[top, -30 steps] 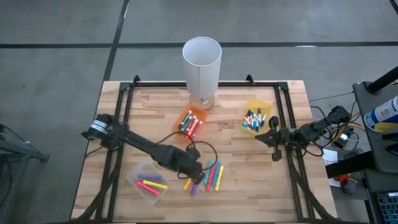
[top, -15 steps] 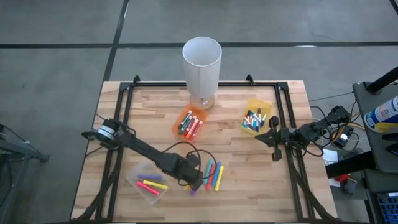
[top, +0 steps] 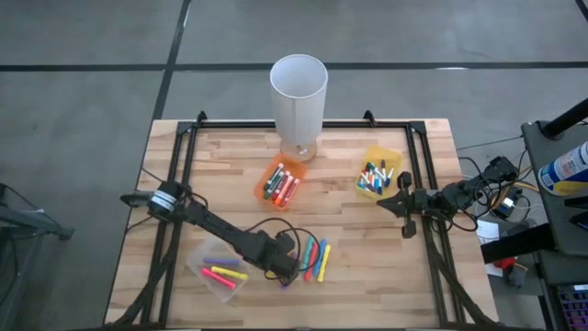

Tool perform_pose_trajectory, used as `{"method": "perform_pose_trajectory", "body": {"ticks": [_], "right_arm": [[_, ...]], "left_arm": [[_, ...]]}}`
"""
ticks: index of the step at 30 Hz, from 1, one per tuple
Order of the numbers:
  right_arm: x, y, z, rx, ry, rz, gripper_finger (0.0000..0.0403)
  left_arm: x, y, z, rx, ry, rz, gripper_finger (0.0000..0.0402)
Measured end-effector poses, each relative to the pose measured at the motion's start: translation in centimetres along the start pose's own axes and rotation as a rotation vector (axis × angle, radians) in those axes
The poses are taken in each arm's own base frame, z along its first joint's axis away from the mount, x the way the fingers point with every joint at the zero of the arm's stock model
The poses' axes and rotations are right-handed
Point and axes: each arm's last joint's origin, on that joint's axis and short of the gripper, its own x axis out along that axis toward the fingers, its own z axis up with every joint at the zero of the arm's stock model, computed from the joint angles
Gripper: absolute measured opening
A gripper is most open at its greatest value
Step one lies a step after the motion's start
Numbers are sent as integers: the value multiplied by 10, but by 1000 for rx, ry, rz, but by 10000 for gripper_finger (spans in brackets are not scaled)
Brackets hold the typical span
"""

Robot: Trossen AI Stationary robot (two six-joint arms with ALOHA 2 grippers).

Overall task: Pick & Place Markers
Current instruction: Put the yellow highlighter pen into the white bin

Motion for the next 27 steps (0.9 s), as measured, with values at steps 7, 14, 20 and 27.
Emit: {"method": "perform_pose_trajectory", "body": {"ticks": [7,14,20,27], "right_arm": [[0,0,0,0,0,0,9],[0,0,0,-1,1,0,9],[0,0,0,-3,5,0,9],[0,0,-1,-6,10,0,9]], "left_arm": [[-6,1,2,13,2,-10,58],[-20,3,10,30,-5,-11,49],[-43,0,18,82,-12,36,49],[-81,-3,25,192,-46,149,50]]}}
